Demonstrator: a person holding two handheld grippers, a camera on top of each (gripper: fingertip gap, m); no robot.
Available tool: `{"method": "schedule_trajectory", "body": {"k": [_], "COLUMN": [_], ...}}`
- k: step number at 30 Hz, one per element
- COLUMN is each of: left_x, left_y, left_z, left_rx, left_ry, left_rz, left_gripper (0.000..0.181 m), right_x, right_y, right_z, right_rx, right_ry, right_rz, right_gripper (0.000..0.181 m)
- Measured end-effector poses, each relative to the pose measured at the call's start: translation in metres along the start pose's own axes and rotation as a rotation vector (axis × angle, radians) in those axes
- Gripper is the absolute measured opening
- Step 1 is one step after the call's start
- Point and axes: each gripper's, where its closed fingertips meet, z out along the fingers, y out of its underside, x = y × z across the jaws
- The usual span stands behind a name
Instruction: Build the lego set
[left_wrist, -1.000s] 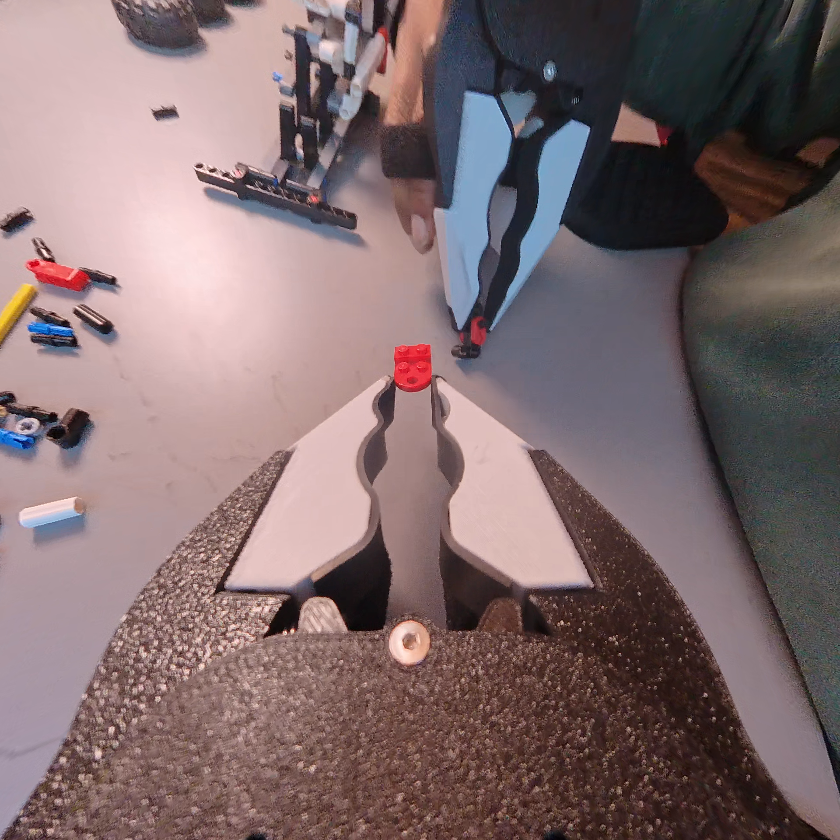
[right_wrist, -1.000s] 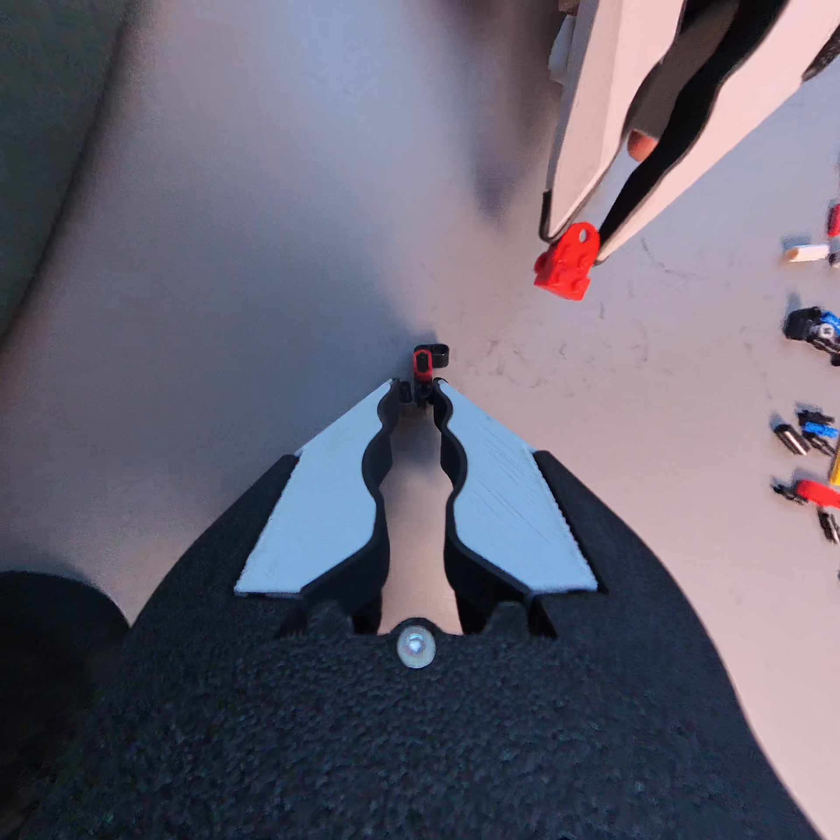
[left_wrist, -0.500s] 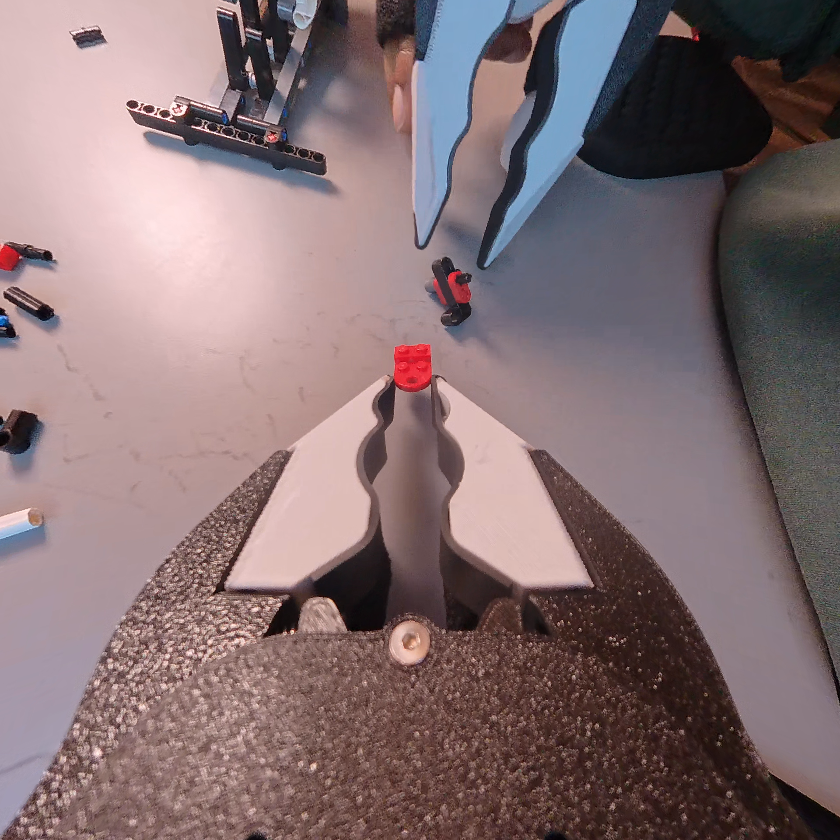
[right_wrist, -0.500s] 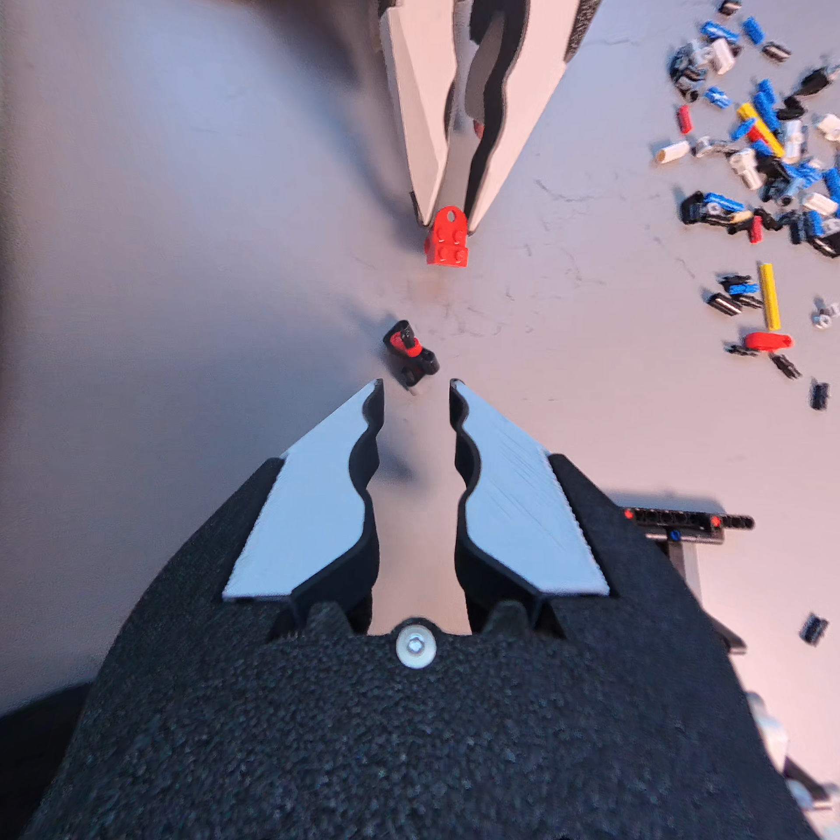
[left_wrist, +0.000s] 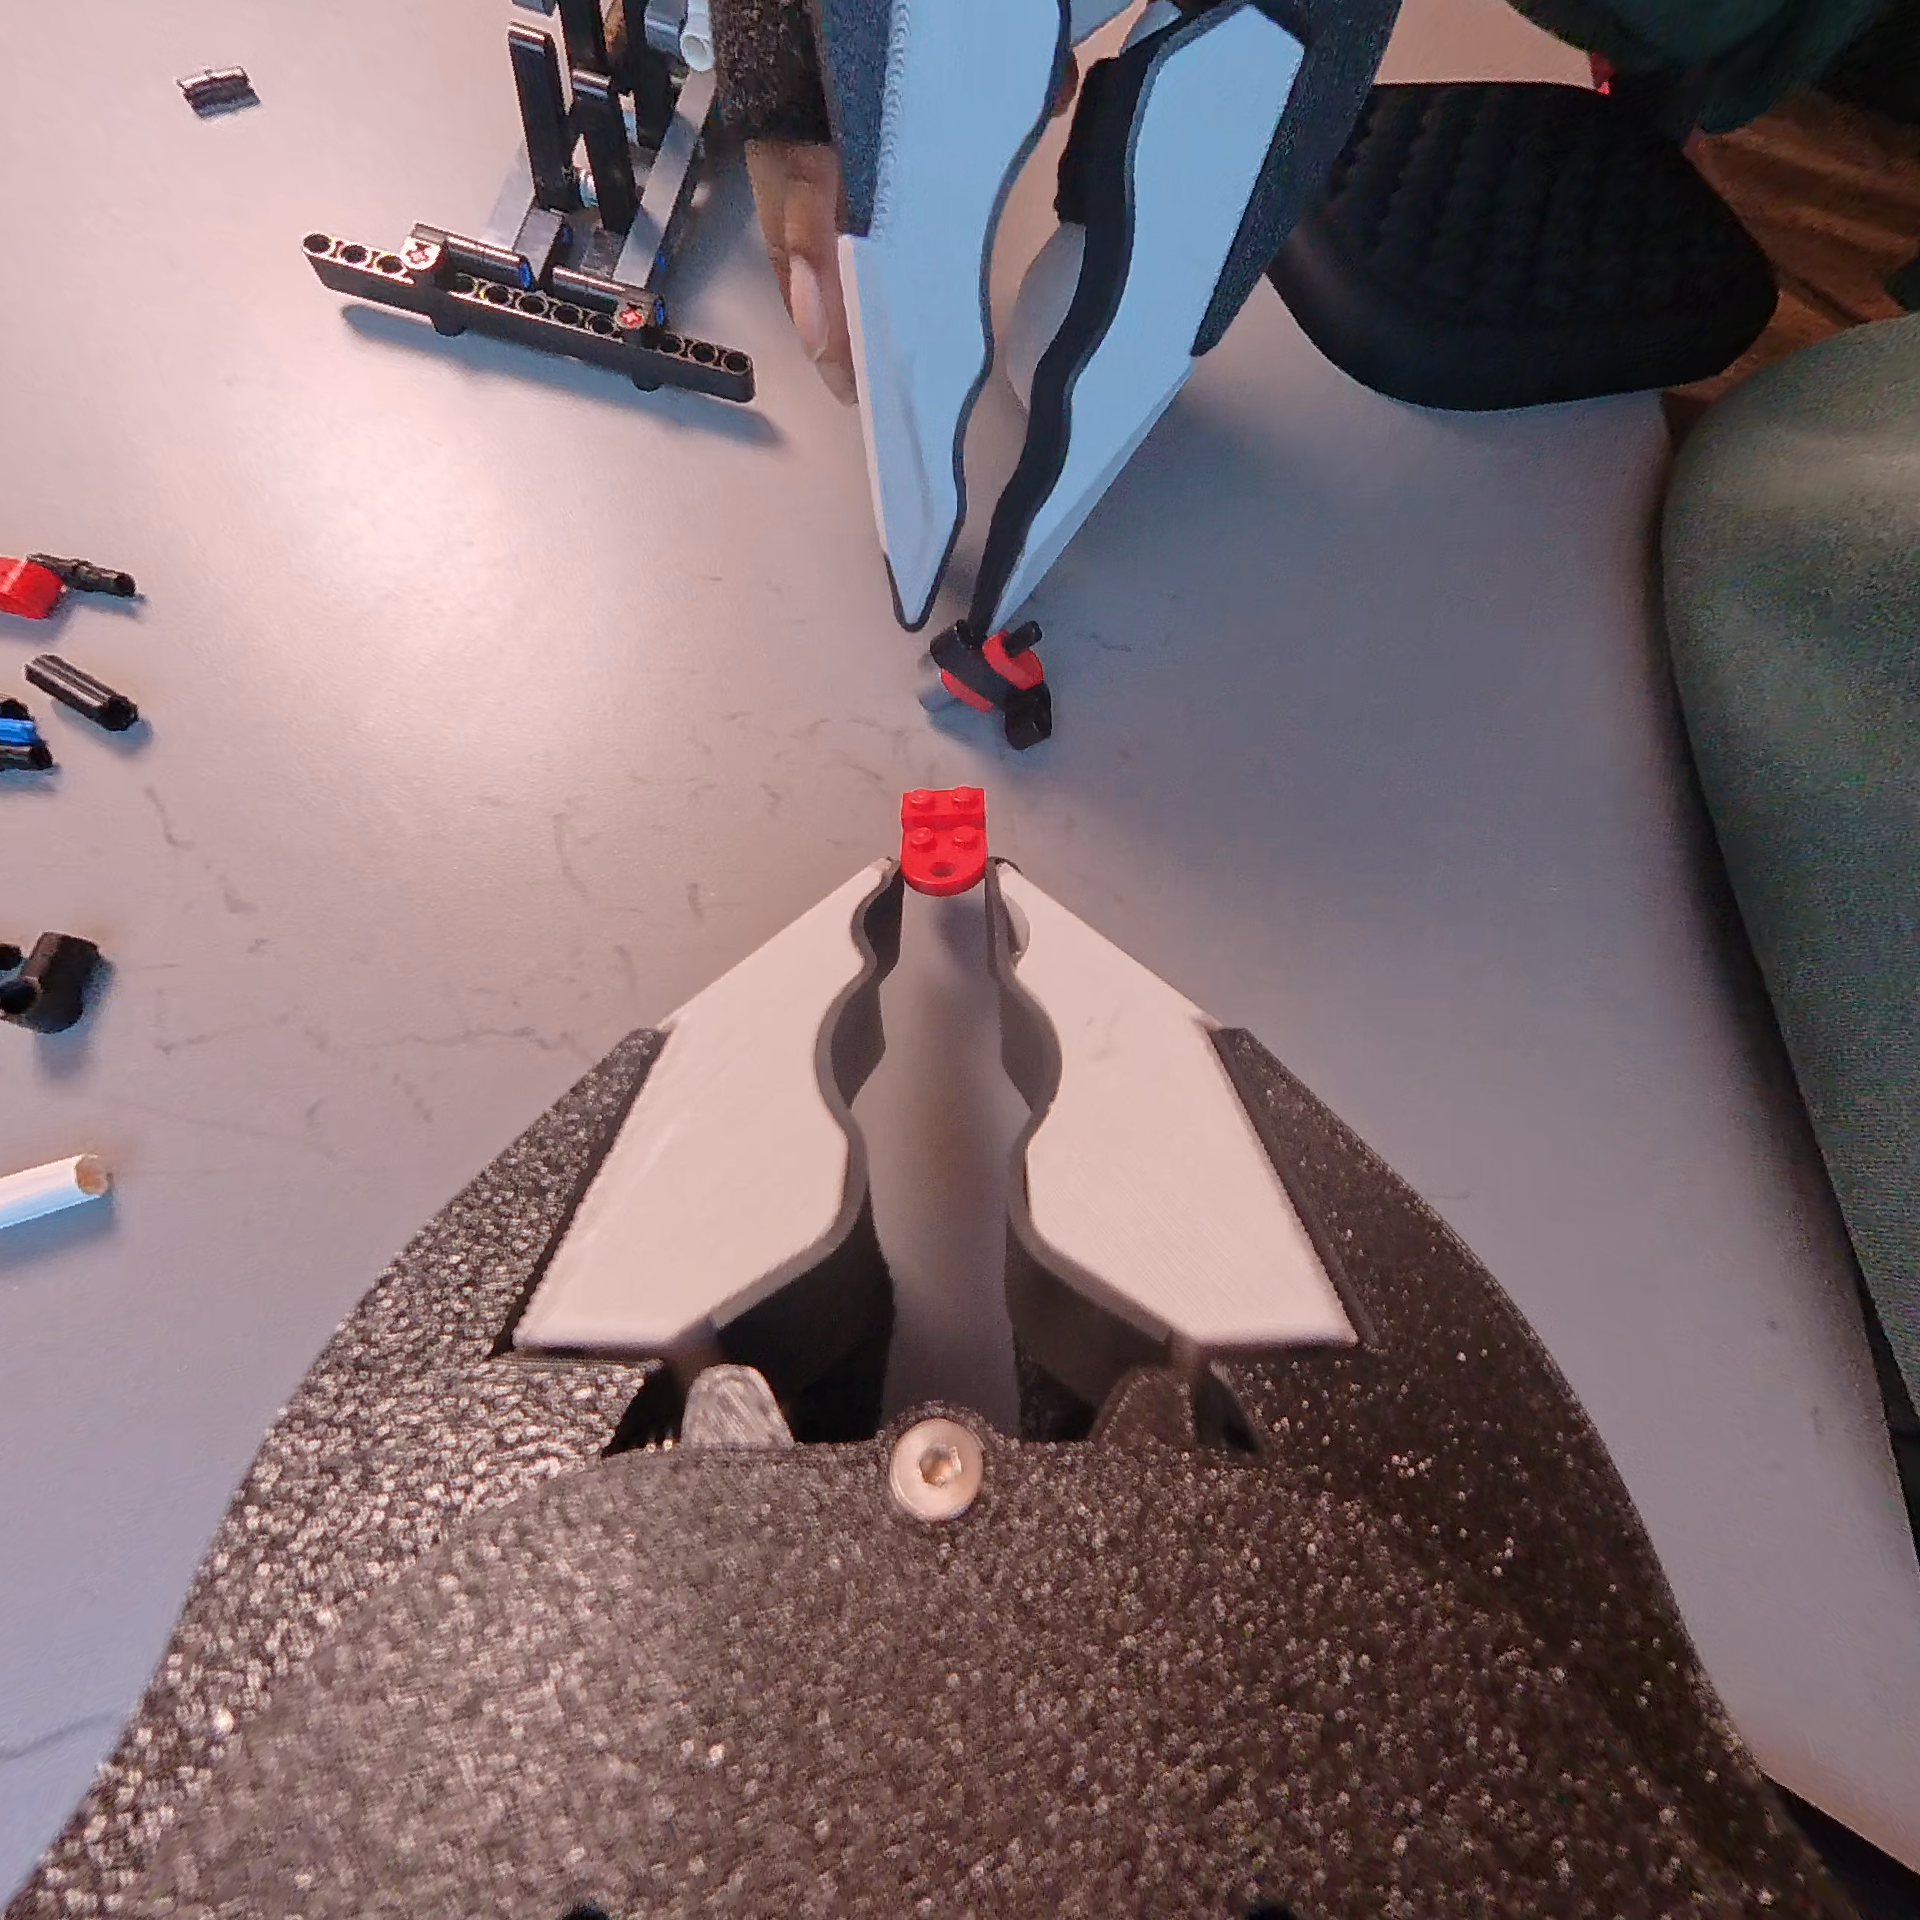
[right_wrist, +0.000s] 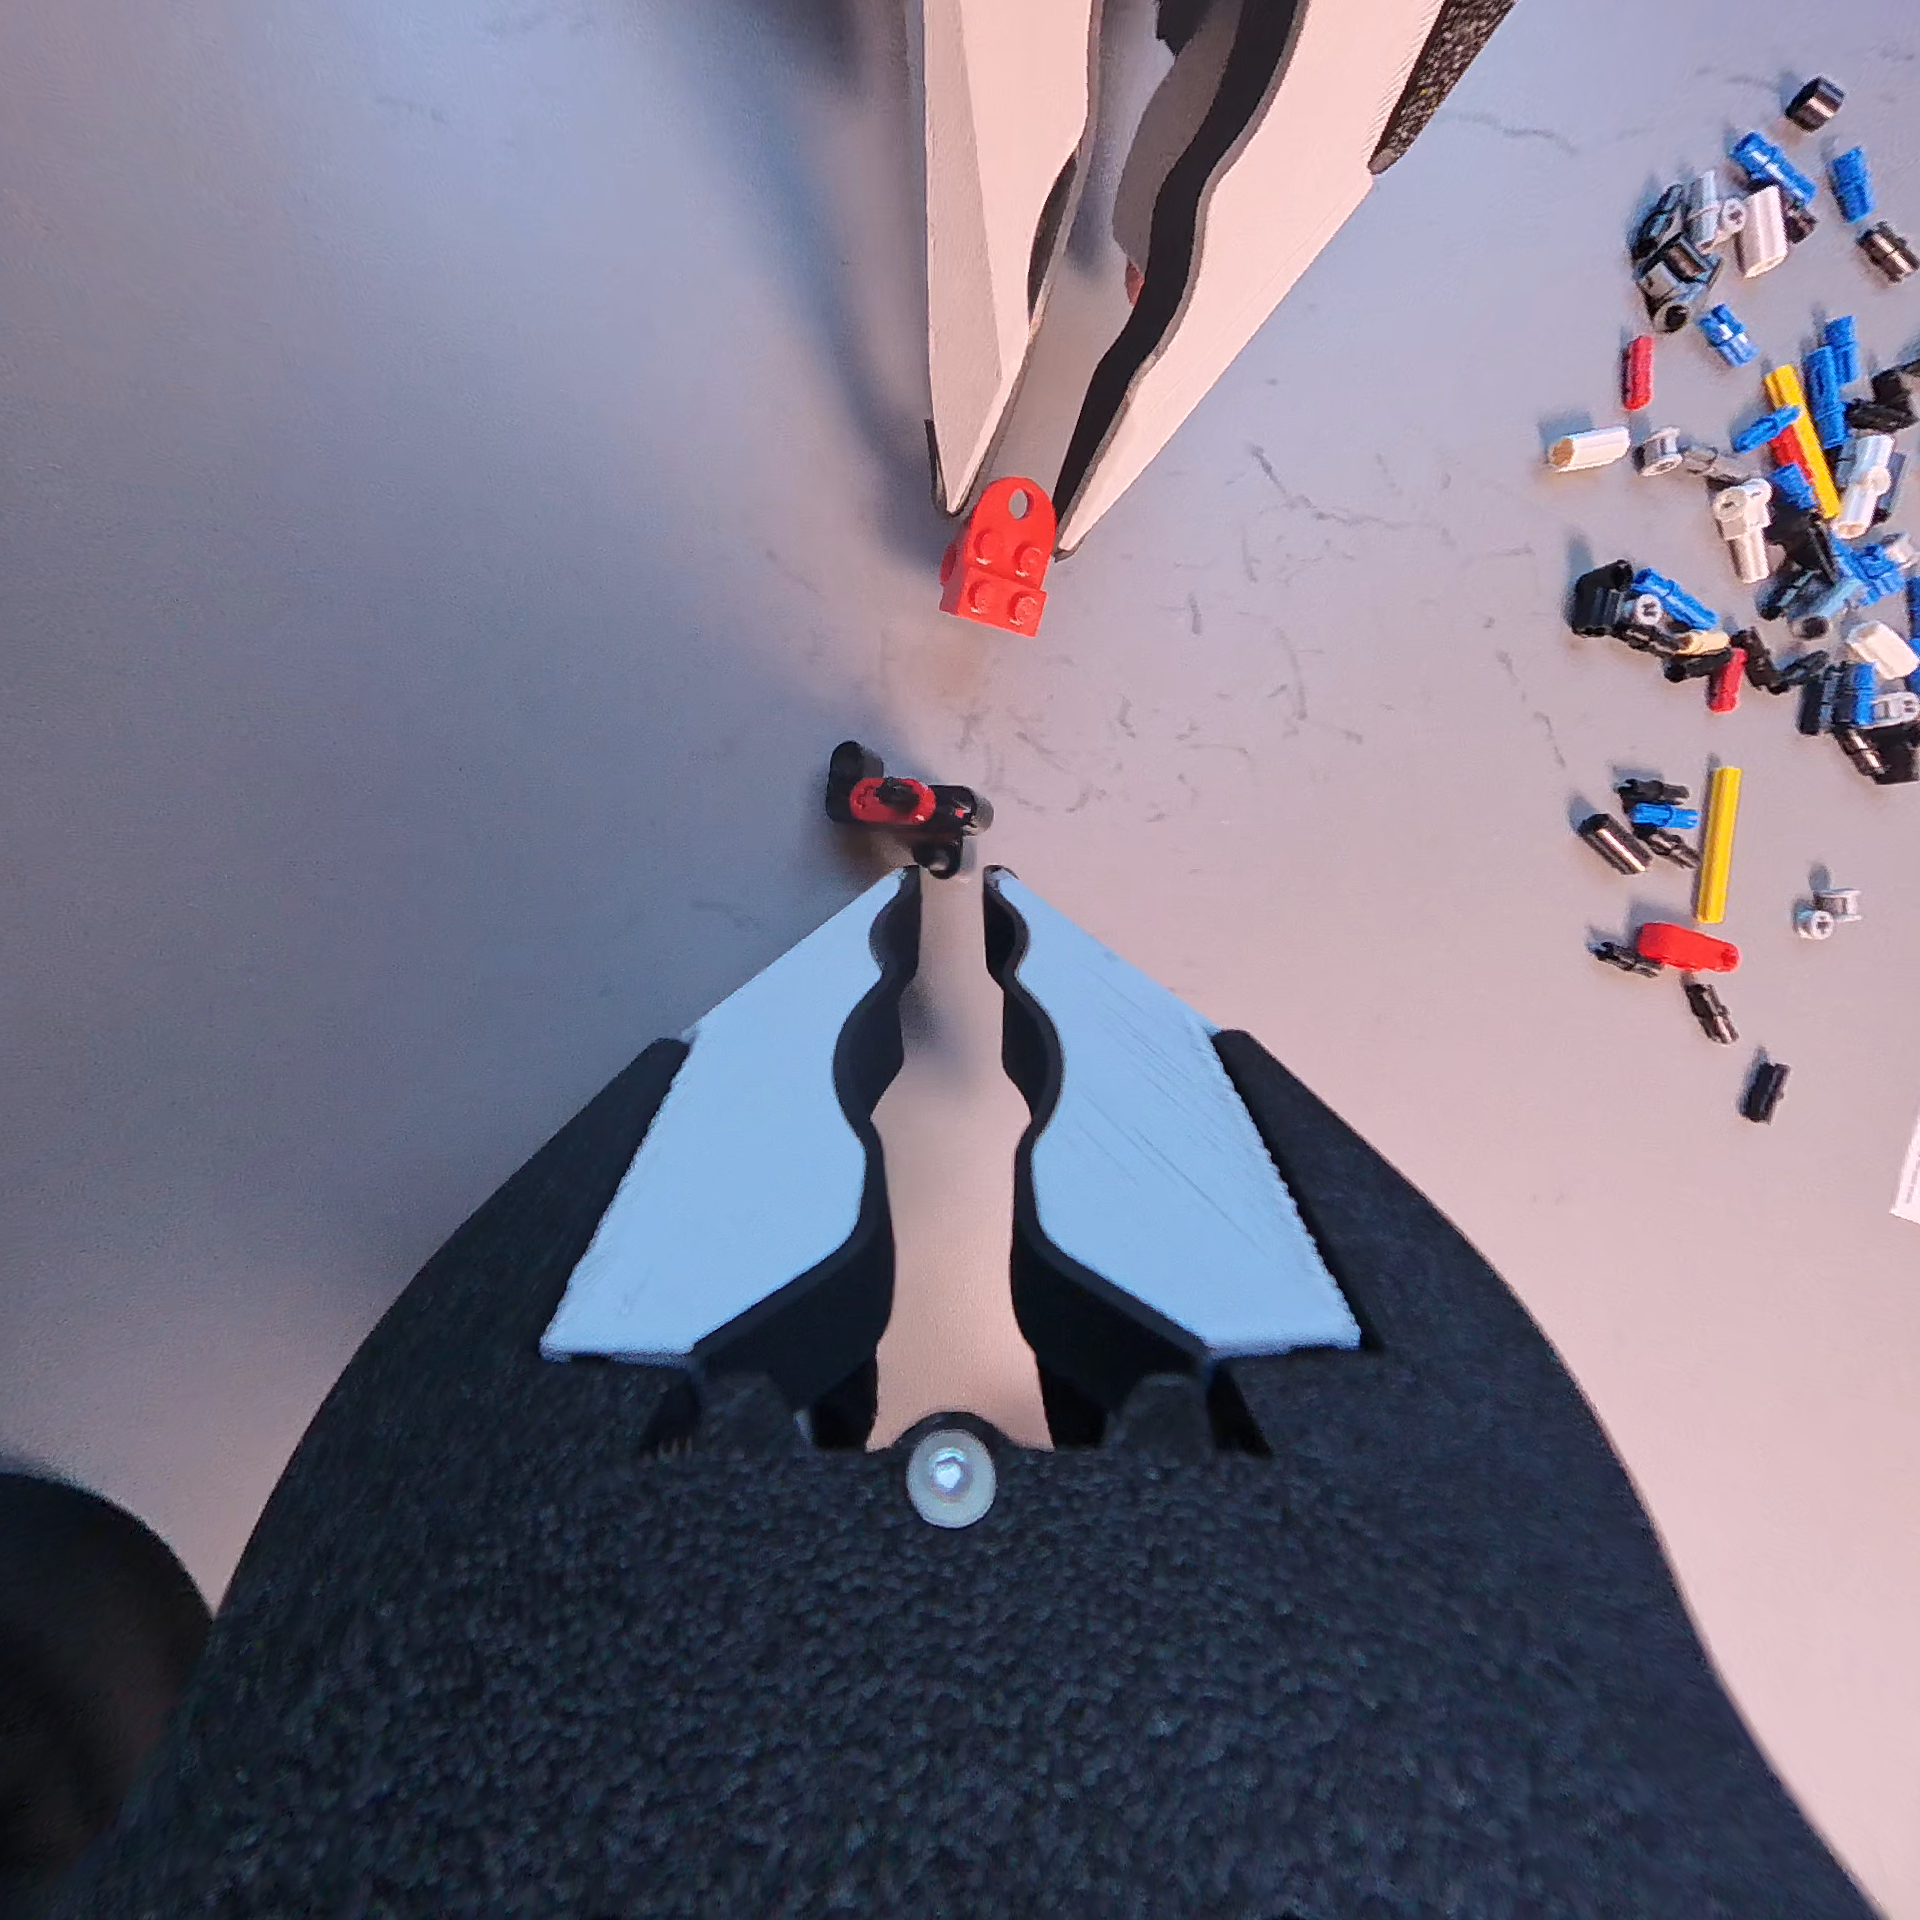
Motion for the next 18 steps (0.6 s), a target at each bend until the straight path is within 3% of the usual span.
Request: {"method": "schedule_trajectory", "body": {"k": [9,18], "left_x": [0.002,-0.007], "left_y": [0.002,0.013], "left_z": [0.002,0.006], "left_rx": [-0.018,-0.088], "left_ry": [0.009,-0.05], "left_rz": [0.008,0.007], "left_gripper": [0.015,0.019], "right_x": [-0.015,-0.011], "right_y": [-0.001,-0.01], "right_z": [-0.011,0.001], "right_rx": [0.16,0.143], "right_ry": [0.008,0.012], "right_rz": [0.162,0.146], "right_gripper": [0.03,0.039]}}
